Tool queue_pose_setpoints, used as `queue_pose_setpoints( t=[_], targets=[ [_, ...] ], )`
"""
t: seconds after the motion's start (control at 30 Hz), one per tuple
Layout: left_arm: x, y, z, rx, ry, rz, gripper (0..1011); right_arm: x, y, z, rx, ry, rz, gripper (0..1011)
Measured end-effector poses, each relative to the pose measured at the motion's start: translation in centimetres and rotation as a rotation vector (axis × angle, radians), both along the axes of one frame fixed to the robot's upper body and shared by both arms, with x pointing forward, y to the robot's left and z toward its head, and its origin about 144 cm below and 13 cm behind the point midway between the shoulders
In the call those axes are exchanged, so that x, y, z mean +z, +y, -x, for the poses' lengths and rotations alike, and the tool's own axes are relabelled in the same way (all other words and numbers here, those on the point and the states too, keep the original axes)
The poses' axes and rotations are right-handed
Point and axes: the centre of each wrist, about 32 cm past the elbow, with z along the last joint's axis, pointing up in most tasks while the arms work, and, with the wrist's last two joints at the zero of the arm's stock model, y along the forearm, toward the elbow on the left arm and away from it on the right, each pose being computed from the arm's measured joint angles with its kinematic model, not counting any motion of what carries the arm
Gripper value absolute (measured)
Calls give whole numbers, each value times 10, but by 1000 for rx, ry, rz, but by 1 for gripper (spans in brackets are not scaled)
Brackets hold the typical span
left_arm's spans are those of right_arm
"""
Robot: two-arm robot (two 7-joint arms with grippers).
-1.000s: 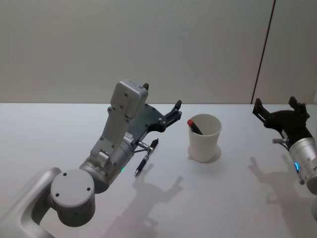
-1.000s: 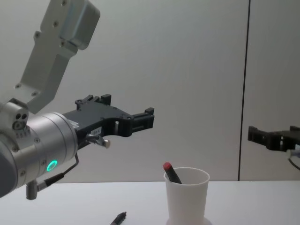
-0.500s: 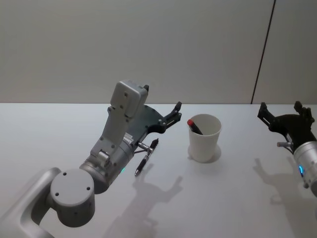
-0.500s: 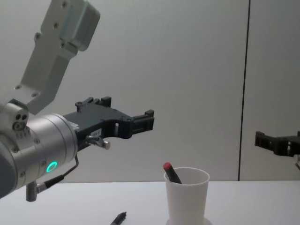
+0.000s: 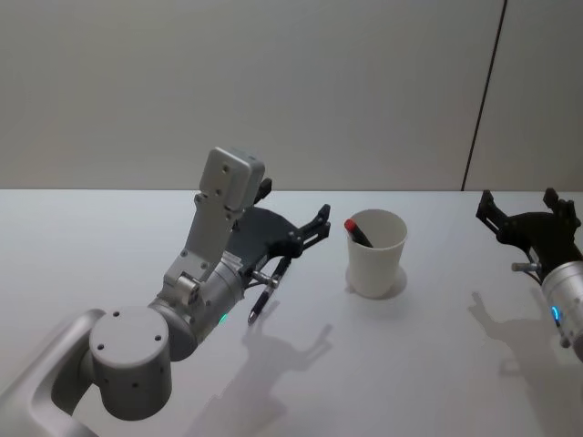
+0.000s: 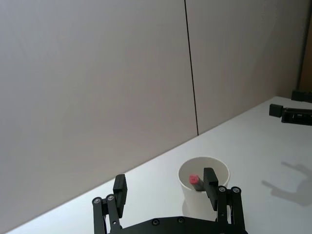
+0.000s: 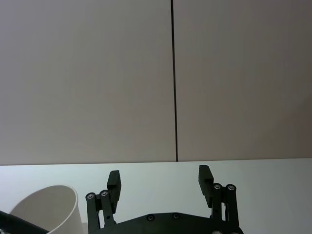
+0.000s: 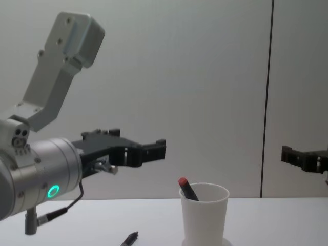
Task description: Place the pen into the pen holder.
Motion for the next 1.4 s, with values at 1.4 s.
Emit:
queue_pose_setpoints(
  t=[1.4],
  targets=[
    [-41,30,-56,56,542,61,1000,0,-1,0,-3,2,1,1002]
  ],
)
